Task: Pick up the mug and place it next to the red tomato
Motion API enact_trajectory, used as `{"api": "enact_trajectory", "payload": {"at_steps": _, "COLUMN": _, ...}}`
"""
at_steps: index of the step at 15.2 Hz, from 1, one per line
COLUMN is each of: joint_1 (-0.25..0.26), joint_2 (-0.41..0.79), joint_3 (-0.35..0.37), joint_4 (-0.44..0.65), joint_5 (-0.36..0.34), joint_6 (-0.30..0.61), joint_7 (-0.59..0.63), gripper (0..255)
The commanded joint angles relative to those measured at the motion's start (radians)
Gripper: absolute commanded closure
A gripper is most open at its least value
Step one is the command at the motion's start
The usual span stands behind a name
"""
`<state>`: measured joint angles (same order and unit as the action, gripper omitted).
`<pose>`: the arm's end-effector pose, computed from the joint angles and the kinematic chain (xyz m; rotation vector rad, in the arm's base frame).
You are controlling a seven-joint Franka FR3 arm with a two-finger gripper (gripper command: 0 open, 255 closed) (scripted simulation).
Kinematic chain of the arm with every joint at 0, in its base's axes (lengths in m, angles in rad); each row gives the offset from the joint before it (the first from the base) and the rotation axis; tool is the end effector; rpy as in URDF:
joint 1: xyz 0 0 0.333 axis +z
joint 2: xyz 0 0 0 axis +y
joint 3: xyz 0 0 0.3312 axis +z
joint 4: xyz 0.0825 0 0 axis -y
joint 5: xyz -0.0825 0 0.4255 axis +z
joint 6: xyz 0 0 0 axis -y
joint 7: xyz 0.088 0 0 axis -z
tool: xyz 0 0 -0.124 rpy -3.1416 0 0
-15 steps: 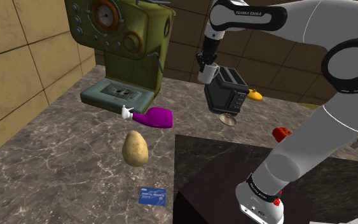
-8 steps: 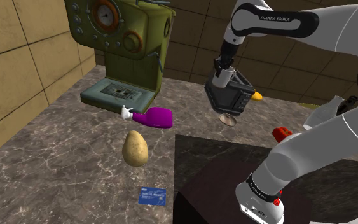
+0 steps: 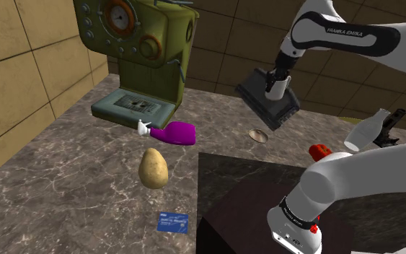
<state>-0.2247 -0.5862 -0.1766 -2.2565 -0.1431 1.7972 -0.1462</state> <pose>0.3791 -0.1893 0.5779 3.0474 -0.3184 0.1613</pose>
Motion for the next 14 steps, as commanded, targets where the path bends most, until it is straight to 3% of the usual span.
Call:
{"api": "enact_trajectory", "payload": {"at_steps": 1, "joint_1": -0.024, "joint_2": -0.048, "joint_3": -0.03, "joint_4": -0.044, "joint_5": -0.019, "joint_6": -0.066, "joint_7": -0.037, "gripper": 255}}
{"api": "enact_trajectory", "payload": {"at_steps": 14, "joint_1": -0.175, "joint_2": -0.308, "joint_3": -0.219, "joint_4": -0.149, "joint_5": -0.186, "joint_6": -0.183, "joint_7": -0.3, "gripper": 255}}
